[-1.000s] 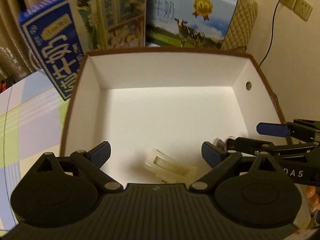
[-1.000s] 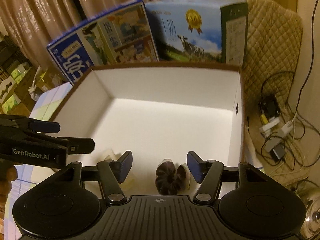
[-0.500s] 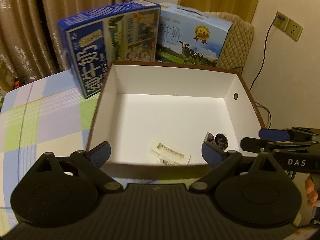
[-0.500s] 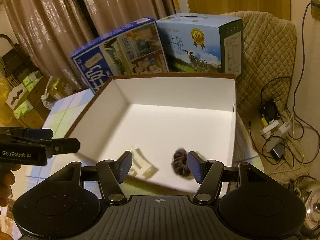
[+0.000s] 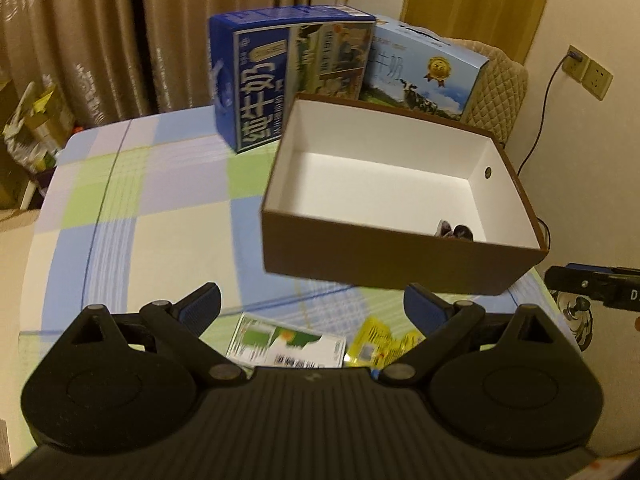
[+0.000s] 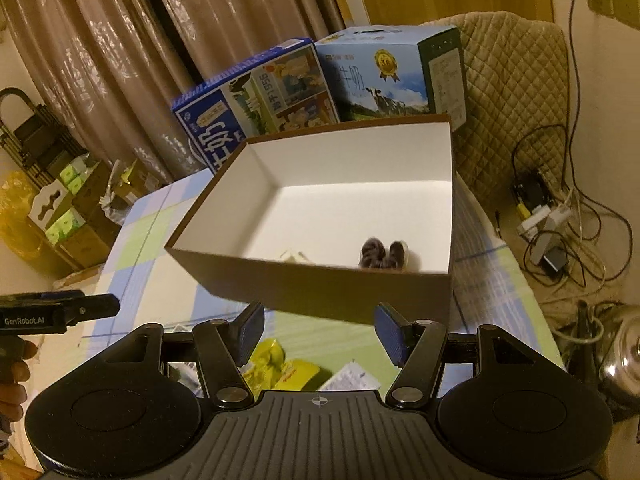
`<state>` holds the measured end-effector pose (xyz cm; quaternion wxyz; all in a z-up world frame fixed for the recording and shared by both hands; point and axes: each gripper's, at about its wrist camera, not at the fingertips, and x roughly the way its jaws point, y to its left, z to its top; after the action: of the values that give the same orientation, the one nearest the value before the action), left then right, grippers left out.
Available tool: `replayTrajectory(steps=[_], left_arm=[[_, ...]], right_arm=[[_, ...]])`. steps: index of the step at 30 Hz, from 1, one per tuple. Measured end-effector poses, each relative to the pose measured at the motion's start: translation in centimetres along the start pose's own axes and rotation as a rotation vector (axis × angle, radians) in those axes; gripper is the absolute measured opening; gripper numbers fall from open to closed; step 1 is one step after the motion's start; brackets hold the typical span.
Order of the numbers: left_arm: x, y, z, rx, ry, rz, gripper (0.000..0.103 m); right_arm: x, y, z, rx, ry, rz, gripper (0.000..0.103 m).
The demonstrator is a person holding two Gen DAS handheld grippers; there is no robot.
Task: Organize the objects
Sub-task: 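Move both grippers back over the remaining items on the table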
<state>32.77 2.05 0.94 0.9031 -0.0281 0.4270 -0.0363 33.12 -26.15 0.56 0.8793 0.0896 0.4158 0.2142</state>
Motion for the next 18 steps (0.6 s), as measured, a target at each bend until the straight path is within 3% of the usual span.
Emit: replayTrajectory(steps=[18], left_arm=[[-2.1,2.6,-6.5,-0.052,0.092,0.006,0.096]], right_arm=[[-0.5,0.7,-6.0,0.043,0.103,-0.033,0.059]])
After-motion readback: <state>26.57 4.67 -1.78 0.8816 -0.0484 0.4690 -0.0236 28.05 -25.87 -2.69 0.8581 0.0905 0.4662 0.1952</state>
